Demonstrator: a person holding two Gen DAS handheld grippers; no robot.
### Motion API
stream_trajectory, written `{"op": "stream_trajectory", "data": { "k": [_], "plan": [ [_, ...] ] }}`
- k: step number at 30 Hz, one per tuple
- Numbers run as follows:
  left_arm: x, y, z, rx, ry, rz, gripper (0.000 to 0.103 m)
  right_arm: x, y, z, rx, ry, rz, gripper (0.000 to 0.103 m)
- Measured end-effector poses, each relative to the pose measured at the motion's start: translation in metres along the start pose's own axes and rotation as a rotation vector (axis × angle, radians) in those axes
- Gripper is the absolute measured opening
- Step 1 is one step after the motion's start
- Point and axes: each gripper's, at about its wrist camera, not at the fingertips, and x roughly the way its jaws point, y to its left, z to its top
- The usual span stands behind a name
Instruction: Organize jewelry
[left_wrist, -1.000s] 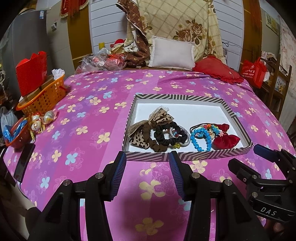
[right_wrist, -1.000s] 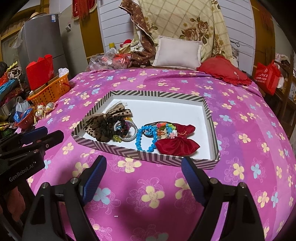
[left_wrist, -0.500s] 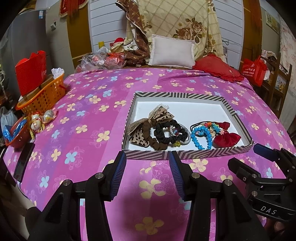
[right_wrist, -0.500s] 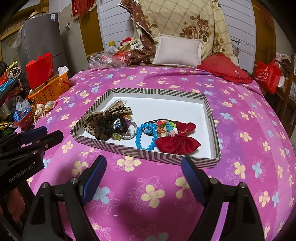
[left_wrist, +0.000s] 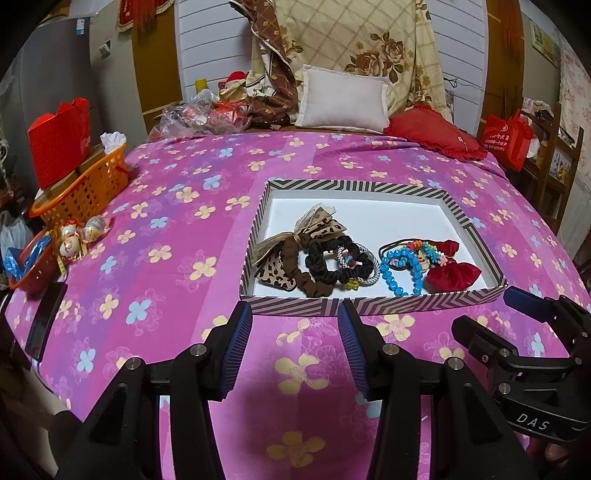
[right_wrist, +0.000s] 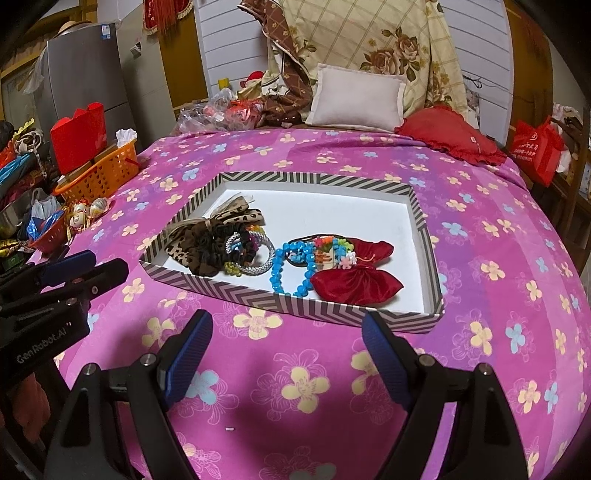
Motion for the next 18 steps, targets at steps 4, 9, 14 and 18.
{"op": "stream_trajectory", "data": {
  "k": [4,9,14,18],
  "plan": [
    [0.0,-0.0007,0.0005,0.001,0.0,0.0,0.037,0.0006,-0.0001,-0.0006,0.002,0.002,0.001,0.086],
    [0.0008,-0.0009,-0.0001,0.003,-0.002,0.0,0.037,0.0011,0.0002,-0.0004,-0.002,0.008,0.001,0.086],
    [0.0019,-0.0023,-0.0004,0.014,-0.006,-0.007,0.037,0.002,-0.0001,-0.001,-0.002,0.011,0.002,0.086],
    [0.0049,-0.0004,-0.0012,0.008,0.002,-0.014,0.037,0.0023,-0.0038,-0.0016,0.005,0.011,-0.002,0.086]
  ]
}}
